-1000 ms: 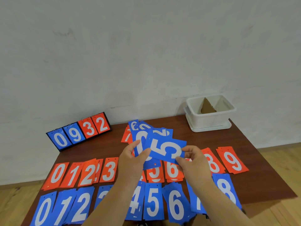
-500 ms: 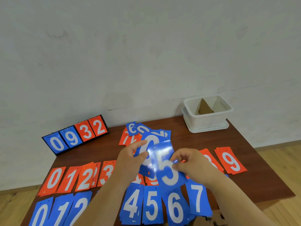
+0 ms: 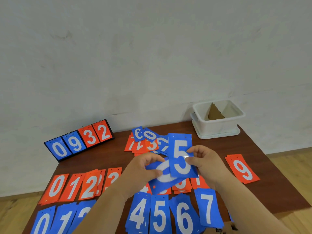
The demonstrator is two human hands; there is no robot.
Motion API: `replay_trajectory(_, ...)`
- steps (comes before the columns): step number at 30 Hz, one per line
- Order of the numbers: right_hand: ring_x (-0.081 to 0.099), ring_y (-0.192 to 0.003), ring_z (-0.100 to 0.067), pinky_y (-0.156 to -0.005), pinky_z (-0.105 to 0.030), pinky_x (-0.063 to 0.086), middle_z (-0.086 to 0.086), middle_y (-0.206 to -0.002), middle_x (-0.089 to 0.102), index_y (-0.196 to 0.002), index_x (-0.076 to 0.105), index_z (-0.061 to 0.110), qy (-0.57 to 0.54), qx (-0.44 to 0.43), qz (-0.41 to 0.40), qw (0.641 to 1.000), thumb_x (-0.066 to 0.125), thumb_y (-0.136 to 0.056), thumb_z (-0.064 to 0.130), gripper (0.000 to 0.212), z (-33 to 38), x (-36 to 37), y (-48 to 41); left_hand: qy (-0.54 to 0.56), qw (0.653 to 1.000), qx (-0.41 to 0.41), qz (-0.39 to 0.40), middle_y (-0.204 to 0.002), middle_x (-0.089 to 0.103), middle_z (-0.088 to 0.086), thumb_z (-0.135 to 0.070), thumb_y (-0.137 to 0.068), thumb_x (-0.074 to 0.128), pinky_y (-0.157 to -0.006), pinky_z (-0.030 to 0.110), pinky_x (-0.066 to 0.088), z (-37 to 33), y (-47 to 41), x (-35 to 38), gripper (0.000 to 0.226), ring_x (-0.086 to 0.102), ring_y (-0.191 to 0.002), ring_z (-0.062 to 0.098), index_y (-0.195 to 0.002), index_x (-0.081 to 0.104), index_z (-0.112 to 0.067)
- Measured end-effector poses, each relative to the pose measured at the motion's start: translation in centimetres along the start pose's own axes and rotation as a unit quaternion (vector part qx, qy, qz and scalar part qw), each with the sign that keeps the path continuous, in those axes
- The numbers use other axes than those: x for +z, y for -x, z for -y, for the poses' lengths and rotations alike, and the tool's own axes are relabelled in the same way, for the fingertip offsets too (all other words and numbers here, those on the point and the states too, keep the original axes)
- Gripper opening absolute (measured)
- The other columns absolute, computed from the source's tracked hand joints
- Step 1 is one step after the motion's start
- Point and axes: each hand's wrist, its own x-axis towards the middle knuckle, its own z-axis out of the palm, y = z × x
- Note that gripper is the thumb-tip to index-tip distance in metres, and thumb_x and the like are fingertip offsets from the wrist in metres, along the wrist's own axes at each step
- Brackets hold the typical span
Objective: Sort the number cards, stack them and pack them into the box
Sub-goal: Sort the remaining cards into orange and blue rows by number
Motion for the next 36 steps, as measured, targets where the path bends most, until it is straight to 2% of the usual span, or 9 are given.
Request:
replay_trajectory(2, 0.074, -0.095, -0.032, -0.079, -0.053, 0.062, -0.017, -0.106, 0.072, -0.1, 0.069, 0.018, -0.045, -0.008, -0.103, 0.994, 0.075, -0.089, 0.006, 0.018, -0.8, 0.2, -0.7, 0.08, 0.995, -0.014, -0.054, -0.115, 0.067, -0.01, -0.008, -0.089, 0.076, -0.076, 0.025, 0.061, 0.3, 0.0, 0.6, 0.03, 0.07, -0.097, 0.002, -0.108, 0.07, -0.031)
replay_trajectory(6, 0.073, -0.091, -0.029, -0.074, -0.048, 0.062, -0.013, -0.098, 0.069, -0.097, 0.064, 0.022, -0.081, -0.026, -0.206, 0.975, 0.074, -0.091, 0.01, 0.016, -1.3, 2.1, -0.3, 0.118, 0.987, -0.021, -0.11, -0.108, 0.072, -0.01, -0.016, -0.091, 0.075, -0.087, 0.028, 0.06, 0.6, 0.2, 2.7, 0.032, 0.07, -0.097, 0.002, -0.114, 0.068, -0.037)
replay_trajectory(10, 0.072, -0.087, -0.035, -0.069, -0.05, 0.06, -0.014, -0.094, 0.069, -0.095, 0.066, 0.024, -0.019, -0.021, -0.151, 0.988, 0.076, -0.089, 0.013, 0.016, -1.9, 3.6, 0.2, 0.164, 0.964, -0.043, -0.204, -0.086, 0.067, -0.005, -0.021, -0.095, 0.07, -0.067, 0.025, 0.06, 0.9, 0.0, 3.8, 0.032, 0.069, -0.075, 0.008, -0.117, 0.066, -0.043)
replay_trajectory(16, 0.059, -0.062, -0.021, -0.051, -0.027, 0.049, -0.009, -0.082, 0.062, -0.093, 0.069, 0.026, 0.131, -0.028, -0.085, 0.987, 0.071, -0.093, 0.013, 0.013, -3.8, 2.4, 0.0, 0.14, 0.937, -0.086, -0.308, -0.101, 0.063, -0.006, -0.004, -0.096, 0.061, -0.06, 0.046, 0.062, 3.6, -0.6, 0.6, 0.034, 0.069, -0.072, 0.024, -0.107, 0.066, -0.035)
replay_trajectory(19, 0.053, -0.052, -0.015, -0.047, -0.023, 0.045, -0.007, -0.079, 0.064, -0.093, 0.069, 0.026, 0.188, -0.012, -0.046, 0.981, 0.069, -0.094, 0.012, 0.013, -6.1, 2.0, -0.2, 0.051, 0.945, -0.097, -0.307, -0.085, 0.063, 0.003, 0.002, -0.095, 0.049, -0.042, 0.027, 0.039, 5.9, 0.5, -0.3, 0.039, 0.047, -0.05, 0.014, -0.105, 0.066, -0.031)
replay_trajectory(22, 0.065, -0.073, -0.017, -0.06, -0.03, 0.056, 0.001, -0.09, 0.069, -0.092, 0.067, 0.029, 0.251, 0.018, -0.005, 0.968, 0.07, -0.093, 0.012, 0.017, -9.9, 2.6, -0.7, 0.037, 0.945, -0.14, -0.295, -0.087, 0.065, 0.003, -0.005, -0.101, 0.05, -0.04, 0.02, 0.036, 8.5, 2.1, 0.0, 0.03, 0.053, -0.049, 0.016, -0.11, 0.067, -0.027)
replay_trajectory(26, 0.063, -0.077, -0.02, -0.064, -0.036, 0.055, 0.003, -0.096, 0.065, -0.103, 0.065, 0.025, 0.313, 0.062, 0.065, 0.946, 0.066, -0.095, 0.012, 0.015, -15.7, 4.8, -1.9, 0.085, 0.929, -0.198, -0.3, -0.111, 0.068, -0.008, -0.01, -0.102, 0.054, -0.054, 0.022, 0.057, 11.7, 4.8, 0.4, 0.028, 0.071, -0.082, 0.01, -0.113, 0.066, -0.034)
replay_trajectory(31, 0.057, -0.068, -0.014, -0.058, -0.033, 0.047, 0.001, -0.086, 0.06, -0.105, 0.058, 0.021, 0.396, 0.065, 0.088, 0.912, 0.066, -0.095, 0.016, 0.013, -21.4, 7.9, -2.5, 0.085, 0.899, -0.278, -0.328, -0.08, 0.072, -0.016, -0.003, -0.098, 0.054, -0.068, 0.047, 0.061, 15.7, 9.1, -0.3, 0.038, 0.068, -0.074, 0.019, -0.116, 0.068, -0.033)
replay_trajectory(36, 0.053, -0.108, -0.024, -0.088, -0.039, 0.053, -0.003, -0.121, 0.048, -0.114, 0.063, 0.022, 0.546, 0.024, 0.064, 0.835, 0.068, -0.093, 0.029, 0.023, -22.9, 9.1, -2.3, 0.08, 0.881, -0.304, -0.352, -0.102, 0.072, -0.013, -0.002, -0.097, 0.056, -0.068, 0.051, 0.06, 18.0, 11.4, -2.0, 0.039, 0.074, -0.08, 0.025, -0.121, 0.069, -0.03)
